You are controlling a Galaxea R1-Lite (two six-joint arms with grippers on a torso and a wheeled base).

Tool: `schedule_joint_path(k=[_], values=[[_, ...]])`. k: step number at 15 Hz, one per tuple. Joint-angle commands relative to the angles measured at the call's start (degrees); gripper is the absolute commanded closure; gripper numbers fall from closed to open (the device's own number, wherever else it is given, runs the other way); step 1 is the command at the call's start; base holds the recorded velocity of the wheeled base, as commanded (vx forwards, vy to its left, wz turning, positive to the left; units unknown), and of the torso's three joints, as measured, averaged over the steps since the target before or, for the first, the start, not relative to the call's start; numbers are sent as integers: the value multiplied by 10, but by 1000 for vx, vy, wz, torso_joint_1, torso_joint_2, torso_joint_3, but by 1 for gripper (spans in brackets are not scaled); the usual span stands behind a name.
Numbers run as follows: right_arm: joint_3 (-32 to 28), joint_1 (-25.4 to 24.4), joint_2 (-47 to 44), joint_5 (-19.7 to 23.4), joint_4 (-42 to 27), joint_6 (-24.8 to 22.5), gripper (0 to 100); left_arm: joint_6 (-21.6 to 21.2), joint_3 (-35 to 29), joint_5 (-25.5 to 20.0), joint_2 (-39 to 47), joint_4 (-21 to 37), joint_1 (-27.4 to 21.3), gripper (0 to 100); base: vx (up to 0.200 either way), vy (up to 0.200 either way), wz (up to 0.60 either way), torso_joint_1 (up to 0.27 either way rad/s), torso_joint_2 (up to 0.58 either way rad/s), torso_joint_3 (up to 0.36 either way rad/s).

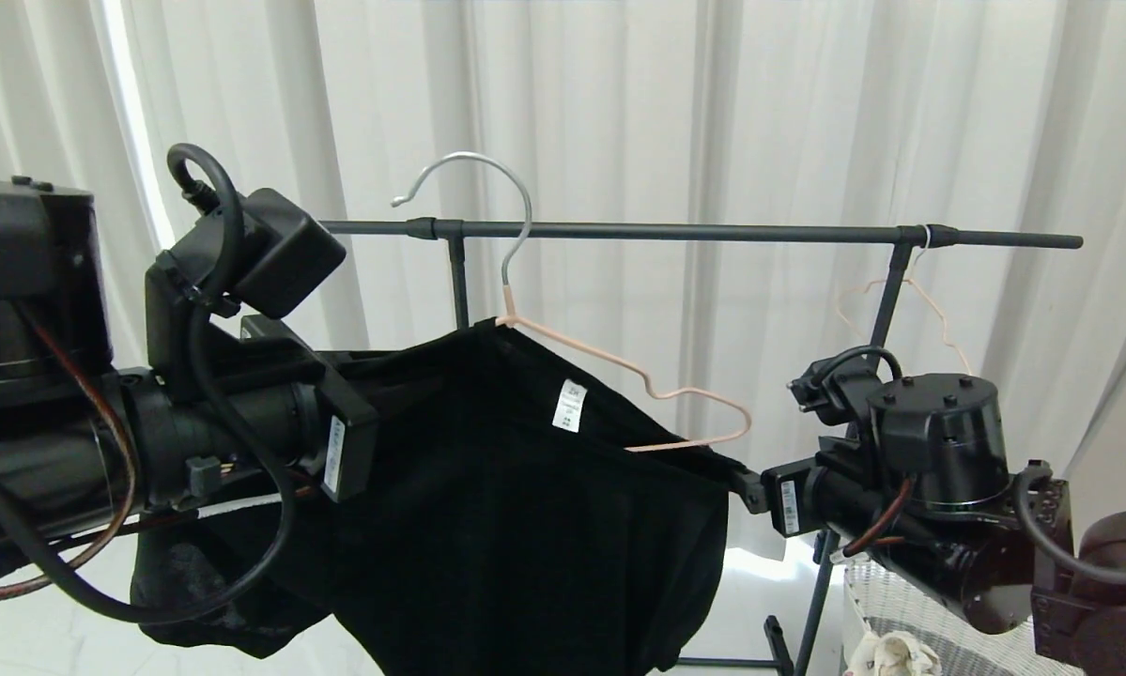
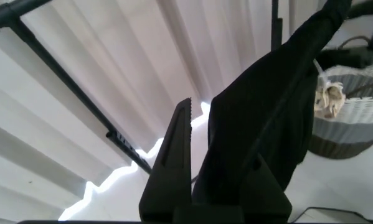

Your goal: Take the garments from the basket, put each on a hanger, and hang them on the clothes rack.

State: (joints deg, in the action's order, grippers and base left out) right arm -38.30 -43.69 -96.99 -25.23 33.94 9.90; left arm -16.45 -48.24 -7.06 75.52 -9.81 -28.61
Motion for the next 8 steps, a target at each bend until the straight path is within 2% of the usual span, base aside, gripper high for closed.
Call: schedule_joint_path(k=[1, 6, 7, 8], values=[[1, 11, 6, -1, 1, -2, 0, 0, 22, -1, -25, 0, -5, 100, 0, 0, 0, 0, 0, 0], [0, 19, 19, 2, 1, -11, 0, -4, 78, -26, -54, 0, 0, 100, 0, 0, 0, 0, 0, 0], [0, 19, 29, 6, -1, -21, 0, -10, 82, -25, -49, 0, 7, 100, 0, 0, 0, 0, 0, 0], [0, 19, 40, 14, -3, -37, 0, -36, 88, -22, -42, 1, 20, 100, 0, 0, 0, 0, 0, 0]])
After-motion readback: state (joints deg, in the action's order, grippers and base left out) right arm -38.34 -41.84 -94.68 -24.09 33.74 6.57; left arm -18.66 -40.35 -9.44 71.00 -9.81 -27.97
